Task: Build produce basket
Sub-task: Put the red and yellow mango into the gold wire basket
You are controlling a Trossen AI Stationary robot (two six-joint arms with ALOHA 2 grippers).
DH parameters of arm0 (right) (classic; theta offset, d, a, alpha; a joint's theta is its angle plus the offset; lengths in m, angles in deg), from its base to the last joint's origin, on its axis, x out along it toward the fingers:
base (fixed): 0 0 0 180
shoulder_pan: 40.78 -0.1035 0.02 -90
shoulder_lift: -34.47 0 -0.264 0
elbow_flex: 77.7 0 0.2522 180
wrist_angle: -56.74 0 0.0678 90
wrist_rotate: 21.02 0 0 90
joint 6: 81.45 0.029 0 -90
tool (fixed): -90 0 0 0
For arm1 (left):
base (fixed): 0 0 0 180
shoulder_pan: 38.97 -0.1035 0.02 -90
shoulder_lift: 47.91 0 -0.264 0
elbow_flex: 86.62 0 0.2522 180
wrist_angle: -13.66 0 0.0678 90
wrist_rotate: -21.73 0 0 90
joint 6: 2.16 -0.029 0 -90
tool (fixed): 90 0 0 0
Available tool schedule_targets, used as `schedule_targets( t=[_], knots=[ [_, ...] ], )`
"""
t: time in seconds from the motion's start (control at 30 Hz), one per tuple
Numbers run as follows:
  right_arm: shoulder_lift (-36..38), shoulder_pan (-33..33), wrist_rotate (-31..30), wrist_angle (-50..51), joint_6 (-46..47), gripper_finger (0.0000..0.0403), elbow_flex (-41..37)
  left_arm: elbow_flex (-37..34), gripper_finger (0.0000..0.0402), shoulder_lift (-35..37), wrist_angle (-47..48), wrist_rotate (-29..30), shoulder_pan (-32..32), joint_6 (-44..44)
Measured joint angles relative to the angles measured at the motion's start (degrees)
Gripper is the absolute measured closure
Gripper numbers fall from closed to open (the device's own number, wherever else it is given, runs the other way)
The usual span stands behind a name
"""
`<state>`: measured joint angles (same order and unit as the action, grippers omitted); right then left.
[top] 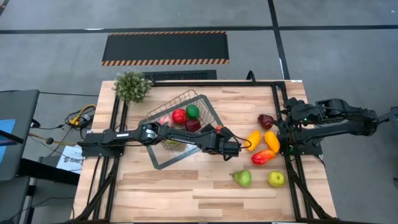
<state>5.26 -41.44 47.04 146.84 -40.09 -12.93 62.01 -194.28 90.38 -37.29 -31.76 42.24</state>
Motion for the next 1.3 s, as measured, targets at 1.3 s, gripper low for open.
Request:
schedule_targets(
  t=[1.3],
  knots=[
    [-0.02, 0.0, -0.03, -0.04, -0.71, 0.0017, 0.0, 0.01, 0.018, 6.72, -4.79, -13.83, 0.58, 6.33]
  ],
)
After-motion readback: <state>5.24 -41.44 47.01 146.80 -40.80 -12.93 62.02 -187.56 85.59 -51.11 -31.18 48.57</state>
